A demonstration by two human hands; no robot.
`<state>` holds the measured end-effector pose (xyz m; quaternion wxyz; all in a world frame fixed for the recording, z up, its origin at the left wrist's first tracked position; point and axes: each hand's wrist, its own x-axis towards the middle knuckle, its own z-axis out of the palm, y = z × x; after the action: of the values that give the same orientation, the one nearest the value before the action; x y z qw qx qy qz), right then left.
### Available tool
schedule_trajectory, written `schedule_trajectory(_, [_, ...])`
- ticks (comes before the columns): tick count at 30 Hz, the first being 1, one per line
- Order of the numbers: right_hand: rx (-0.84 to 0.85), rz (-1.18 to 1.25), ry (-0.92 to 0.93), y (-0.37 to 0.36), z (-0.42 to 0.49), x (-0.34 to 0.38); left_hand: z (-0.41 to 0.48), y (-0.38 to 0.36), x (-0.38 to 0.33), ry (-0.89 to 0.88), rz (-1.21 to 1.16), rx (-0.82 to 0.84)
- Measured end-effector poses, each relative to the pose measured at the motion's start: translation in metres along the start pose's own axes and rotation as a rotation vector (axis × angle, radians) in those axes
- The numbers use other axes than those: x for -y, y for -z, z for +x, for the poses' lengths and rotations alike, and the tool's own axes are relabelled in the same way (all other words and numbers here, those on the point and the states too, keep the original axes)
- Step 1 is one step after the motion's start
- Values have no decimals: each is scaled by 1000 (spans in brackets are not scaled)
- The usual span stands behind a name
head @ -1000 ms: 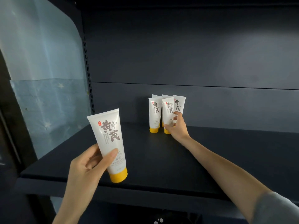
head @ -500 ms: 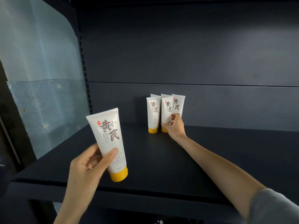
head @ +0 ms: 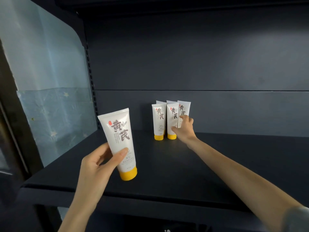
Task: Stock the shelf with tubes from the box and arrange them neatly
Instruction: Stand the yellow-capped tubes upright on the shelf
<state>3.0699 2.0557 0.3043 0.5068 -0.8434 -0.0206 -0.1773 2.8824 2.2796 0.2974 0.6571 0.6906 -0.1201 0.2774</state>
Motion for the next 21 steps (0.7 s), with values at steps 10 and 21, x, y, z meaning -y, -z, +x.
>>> schedule_trajectory(10, [583, 337, 242, 28, -106, 39, 10, -39, -8, -36, -90, 141])
schedule_trajectory(21, [467, 319, 384, 35, -130, 27, 12, -54, -5, -59, 44, 223])
